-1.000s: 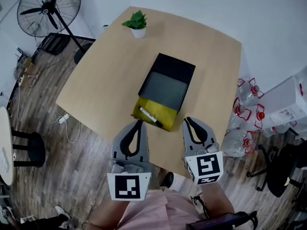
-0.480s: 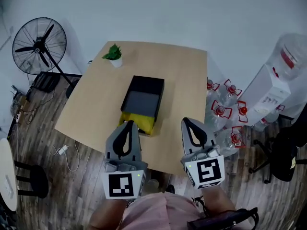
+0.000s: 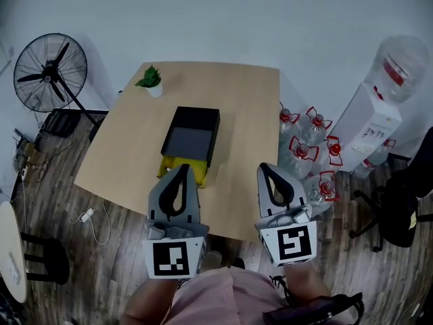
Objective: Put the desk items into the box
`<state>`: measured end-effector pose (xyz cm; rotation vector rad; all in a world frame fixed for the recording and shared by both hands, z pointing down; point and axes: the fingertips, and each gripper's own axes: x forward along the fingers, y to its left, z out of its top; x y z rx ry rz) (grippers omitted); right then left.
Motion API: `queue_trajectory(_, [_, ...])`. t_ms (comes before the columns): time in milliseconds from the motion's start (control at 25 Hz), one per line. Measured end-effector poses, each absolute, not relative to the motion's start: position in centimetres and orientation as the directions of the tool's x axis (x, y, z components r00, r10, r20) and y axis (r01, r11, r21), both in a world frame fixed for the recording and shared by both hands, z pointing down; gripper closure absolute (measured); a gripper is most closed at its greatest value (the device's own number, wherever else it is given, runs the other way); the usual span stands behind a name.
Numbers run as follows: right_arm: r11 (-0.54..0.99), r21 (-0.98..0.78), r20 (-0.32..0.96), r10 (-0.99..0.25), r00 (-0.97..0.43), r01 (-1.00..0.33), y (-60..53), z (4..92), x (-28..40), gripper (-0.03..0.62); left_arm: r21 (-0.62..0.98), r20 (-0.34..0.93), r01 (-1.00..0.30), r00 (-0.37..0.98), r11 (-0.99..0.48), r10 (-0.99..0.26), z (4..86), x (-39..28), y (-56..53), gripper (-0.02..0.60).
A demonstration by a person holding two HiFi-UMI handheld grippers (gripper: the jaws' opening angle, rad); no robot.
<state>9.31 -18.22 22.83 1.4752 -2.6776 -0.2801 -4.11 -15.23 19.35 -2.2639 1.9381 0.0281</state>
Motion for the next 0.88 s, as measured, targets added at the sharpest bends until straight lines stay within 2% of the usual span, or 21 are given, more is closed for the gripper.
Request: queue_trajectory(880, [0.529,0.169,-0.027,-0.841,-0.541,-0.831,-17.9,23.2,10.8,0.592,-0.133,-0.119,-0.978,0.177,-0.161,-0.977,19.5,-2.1,-15.2,0.571])
